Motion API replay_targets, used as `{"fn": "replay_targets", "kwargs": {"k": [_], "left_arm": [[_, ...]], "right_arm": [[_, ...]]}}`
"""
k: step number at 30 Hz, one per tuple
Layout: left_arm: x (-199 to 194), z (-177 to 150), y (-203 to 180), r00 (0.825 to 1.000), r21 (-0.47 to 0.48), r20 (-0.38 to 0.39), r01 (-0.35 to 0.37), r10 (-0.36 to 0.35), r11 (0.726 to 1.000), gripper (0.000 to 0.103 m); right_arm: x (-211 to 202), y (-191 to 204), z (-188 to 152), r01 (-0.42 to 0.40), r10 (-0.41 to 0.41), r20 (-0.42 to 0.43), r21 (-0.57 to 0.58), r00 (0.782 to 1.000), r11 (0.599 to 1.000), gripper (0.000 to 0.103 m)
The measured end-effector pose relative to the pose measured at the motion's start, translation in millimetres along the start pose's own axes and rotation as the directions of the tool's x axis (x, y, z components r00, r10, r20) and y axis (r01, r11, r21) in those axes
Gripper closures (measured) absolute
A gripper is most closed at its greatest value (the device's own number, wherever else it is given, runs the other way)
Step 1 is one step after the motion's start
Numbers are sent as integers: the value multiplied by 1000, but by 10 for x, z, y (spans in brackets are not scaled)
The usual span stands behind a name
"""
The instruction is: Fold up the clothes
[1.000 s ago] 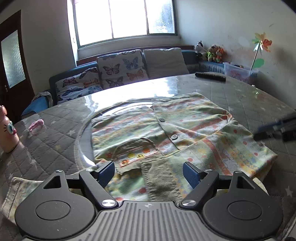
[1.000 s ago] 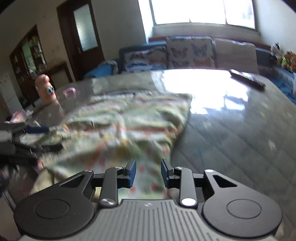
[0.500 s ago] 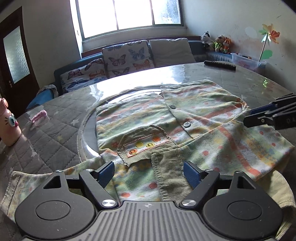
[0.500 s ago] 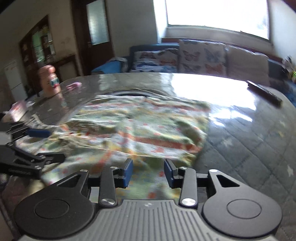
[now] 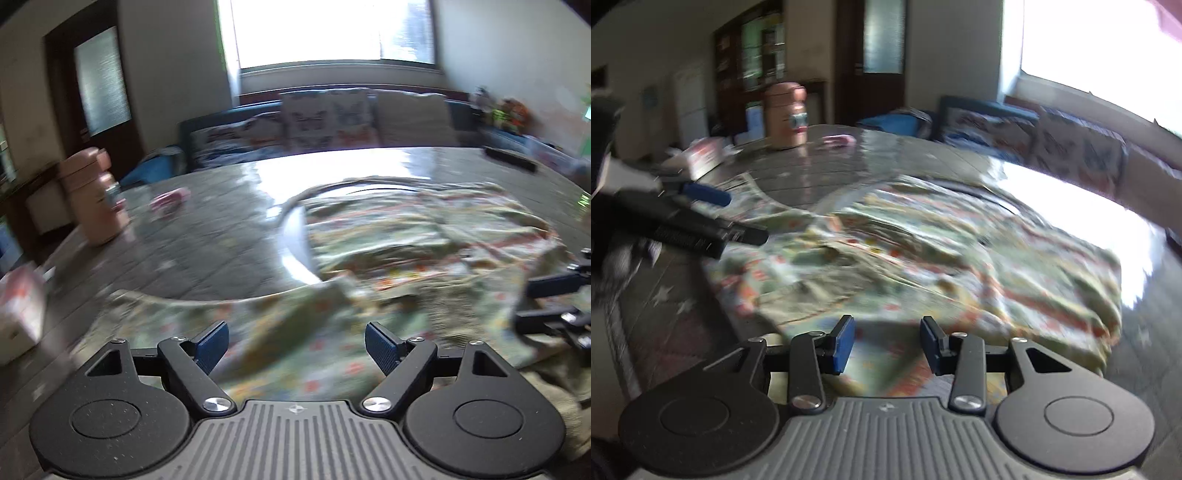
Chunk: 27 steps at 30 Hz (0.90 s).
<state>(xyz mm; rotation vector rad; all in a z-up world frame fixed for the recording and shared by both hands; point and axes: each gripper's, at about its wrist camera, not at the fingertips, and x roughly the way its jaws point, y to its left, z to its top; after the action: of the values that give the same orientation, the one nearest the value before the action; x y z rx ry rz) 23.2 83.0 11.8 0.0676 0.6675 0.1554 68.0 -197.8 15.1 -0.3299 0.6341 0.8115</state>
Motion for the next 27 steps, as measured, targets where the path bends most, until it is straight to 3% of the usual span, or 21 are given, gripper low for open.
{"fn": "replay_targets", "kwargs": {"k": [4,11,21,23,27], "left_arm": [[-1,-68,268,998,-69,-16,-65,64,996,20],[13,-130,721,984,-190,-38,-176,172,966,22],[179,-200,1288,953,-370,-120,-304,279,878,44],[189,-211,1340,954,-390,-118,-300,276,871,46],[198,-180,1373,958,-395,-109,-287,266,872,61]], "right_arm": [[73,174,-15,0,0,-9,-57,1000,998,61],[16,147,40,-33,33,-10,-23,999,999,62],[-37,45,78,-20,20,2,20,1000,1000,62],[-51,24,80,-18,17,5,28,1000,999,62],[-81,-18,84,-12,12,10,44,1000,999,62]]}}
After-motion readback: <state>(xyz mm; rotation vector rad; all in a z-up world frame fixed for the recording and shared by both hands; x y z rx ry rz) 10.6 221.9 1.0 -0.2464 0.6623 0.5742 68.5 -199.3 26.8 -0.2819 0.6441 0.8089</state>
